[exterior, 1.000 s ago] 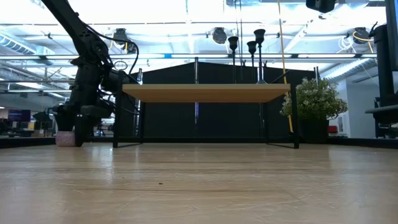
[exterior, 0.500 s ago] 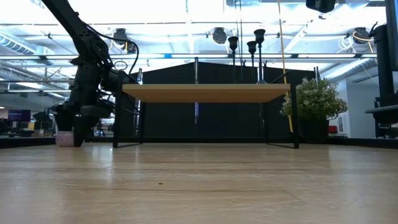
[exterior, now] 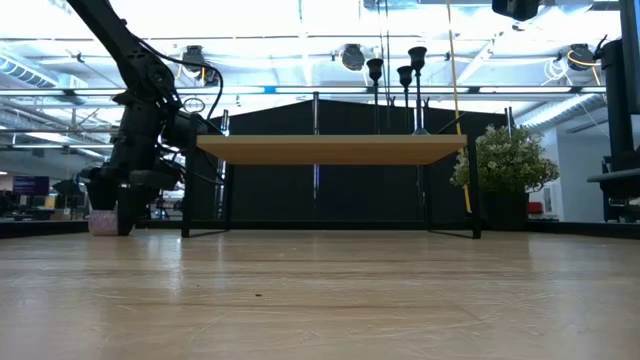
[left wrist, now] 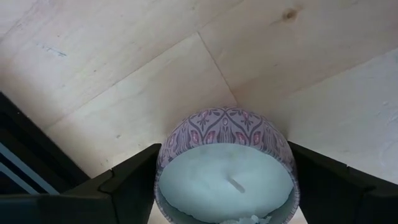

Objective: Pick & Place candle stick holders
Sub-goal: Put the pink and violet patterned scented candle on the shelf

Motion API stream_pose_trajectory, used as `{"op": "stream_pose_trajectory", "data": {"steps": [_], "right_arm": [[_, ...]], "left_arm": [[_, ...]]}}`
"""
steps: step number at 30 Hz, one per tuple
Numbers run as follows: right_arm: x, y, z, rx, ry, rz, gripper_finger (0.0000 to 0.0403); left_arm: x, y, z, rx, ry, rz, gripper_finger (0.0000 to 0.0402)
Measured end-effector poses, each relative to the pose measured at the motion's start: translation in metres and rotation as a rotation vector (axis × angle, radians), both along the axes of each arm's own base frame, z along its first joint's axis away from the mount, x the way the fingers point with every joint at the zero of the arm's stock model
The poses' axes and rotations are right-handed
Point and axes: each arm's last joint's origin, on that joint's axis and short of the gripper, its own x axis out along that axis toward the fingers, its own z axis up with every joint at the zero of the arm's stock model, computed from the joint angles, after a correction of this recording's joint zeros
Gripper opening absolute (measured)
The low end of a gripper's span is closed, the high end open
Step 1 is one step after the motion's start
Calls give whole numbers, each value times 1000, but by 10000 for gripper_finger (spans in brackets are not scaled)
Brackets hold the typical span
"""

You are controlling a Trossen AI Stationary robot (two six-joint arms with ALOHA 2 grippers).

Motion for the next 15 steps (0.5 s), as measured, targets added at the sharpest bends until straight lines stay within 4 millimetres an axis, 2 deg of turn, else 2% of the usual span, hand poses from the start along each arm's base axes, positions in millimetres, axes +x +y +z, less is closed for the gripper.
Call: {"op": "stream_pose_trajectory", "data": {"steps": [7, 15], "right_arm": [[0, 0, 0, 0, 0, 0, 0], [0, 0, 0, -8, 1, 4, 0]], "left_arm": [[0, 0, 0, -3, 3, 5, 298], [-4, -4, 1, -41, 43, 11, 321]]}}
